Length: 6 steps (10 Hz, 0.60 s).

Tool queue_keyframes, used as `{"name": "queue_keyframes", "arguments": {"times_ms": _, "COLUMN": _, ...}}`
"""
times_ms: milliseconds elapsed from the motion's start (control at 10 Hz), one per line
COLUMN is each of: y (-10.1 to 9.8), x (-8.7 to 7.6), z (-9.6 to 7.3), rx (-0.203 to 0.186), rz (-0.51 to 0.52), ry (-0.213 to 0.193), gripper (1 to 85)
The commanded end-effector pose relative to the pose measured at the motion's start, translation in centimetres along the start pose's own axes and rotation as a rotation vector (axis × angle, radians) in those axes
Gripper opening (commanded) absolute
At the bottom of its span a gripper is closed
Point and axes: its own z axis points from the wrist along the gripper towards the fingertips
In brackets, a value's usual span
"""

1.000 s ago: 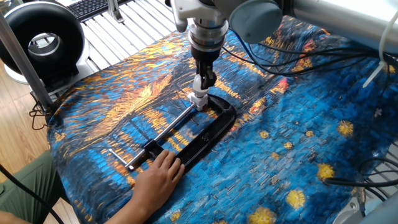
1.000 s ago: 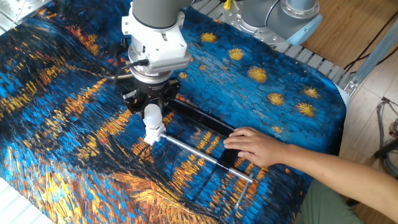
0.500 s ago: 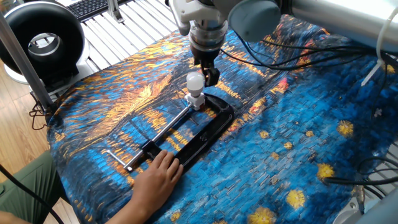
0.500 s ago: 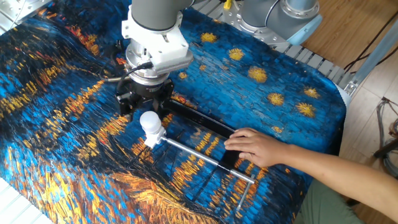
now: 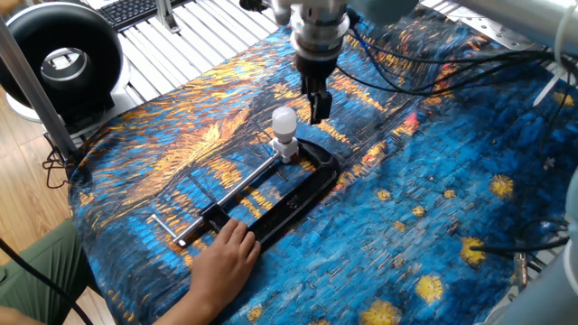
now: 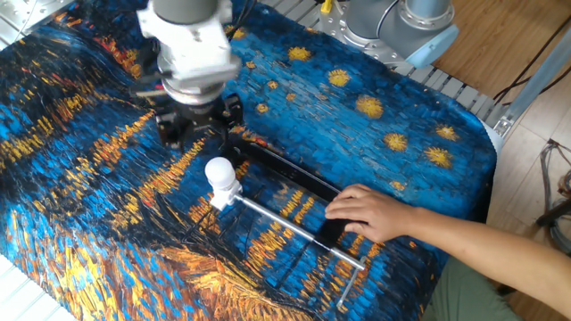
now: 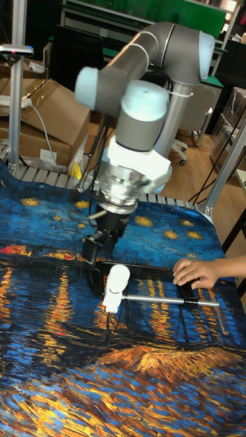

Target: Take out the light bulb by rotating it

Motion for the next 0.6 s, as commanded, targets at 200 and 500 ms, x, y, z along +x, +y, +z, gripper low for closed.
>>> {"name": "queue_keyframes", "arguments": {"times_ms": 200, "y": 1.8, "x": -0.2, "z": -1.1, "rx": -0.085, "rz": 0.373, "ry": -0.023, "gripper": 66.3}}
{"name": "queue_keyframes", "arguments": {"times_ms": 500, "y": 2.7, "x": -1.8, "z": -2.3, "rx": -0.085, "rz": 0.528, "ry": -0.003, "gripper": 62.7}}
